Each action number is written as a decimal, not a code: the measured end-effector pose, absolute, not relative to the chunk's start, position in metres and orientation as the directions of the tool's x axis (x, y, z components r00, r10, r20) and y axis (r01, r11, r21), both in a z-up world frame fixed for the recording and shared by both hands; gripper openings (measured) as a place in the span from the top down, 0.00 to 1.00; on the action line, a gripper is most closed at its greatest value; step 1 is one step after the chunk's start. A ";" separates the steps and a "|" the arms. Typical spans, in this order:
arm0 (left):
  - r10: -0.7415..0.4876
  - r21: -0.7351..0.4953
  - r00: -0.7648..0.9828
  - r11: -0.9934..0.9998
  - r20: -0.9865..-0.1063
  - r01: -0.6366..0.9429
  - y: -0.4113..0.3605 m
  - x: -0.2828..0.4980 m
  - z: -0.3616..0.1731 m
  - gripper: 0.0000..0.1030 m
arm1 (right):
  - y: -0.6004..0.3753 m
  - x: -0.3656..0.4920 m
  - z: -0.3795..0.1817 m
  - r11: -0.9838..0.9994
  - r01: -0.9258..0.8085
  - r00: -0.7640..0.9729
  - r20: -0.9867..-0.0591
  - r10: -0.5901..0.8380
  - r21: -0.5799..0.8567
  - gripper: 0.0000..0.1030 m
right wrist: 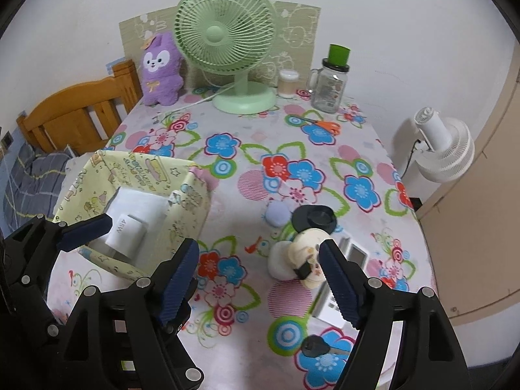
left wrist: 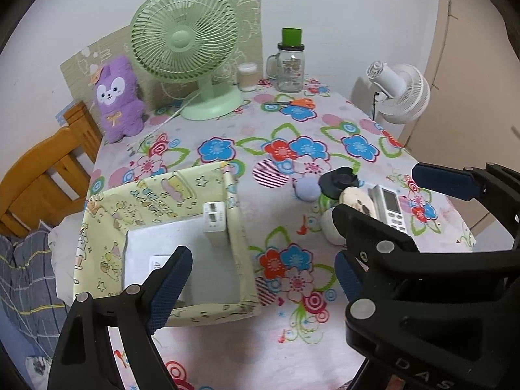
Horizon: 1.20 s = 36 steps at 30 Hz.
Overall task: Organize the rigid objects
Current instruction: 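Withdraw the right gripper from the box toward the white remote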
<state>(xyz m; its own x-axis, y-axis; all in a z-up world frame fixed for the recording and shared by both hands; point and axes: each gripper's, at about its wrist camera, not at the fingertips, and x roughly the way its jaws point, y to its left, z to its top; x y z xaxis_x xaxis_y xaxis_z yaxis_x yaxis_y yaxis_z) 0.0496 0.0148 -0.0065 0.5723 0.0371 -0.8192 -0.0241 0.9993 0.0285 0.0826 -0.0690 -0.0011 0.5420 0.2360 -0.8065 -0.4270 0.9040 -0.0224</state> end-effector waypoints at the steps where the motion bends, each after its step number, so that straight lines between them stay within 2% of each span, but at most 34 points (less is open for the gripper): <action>1: 0.036 0.029 0.573 0.999 -0.819 -0.021 0.012 0.050 -0.006 0.12 | -0.072 0.082 -0.001 0.906 -0.423 0.544 -0.806 0.233 -0.024 0.23; 36: -0.051 0.000 0.570 0.996 -0.820 0.089 -0.072 0.073 -0.023 0.11 | -0.164 0.098 -0.026 0.951 -0.309 0.531 -0.824 0.197 0.028 0.22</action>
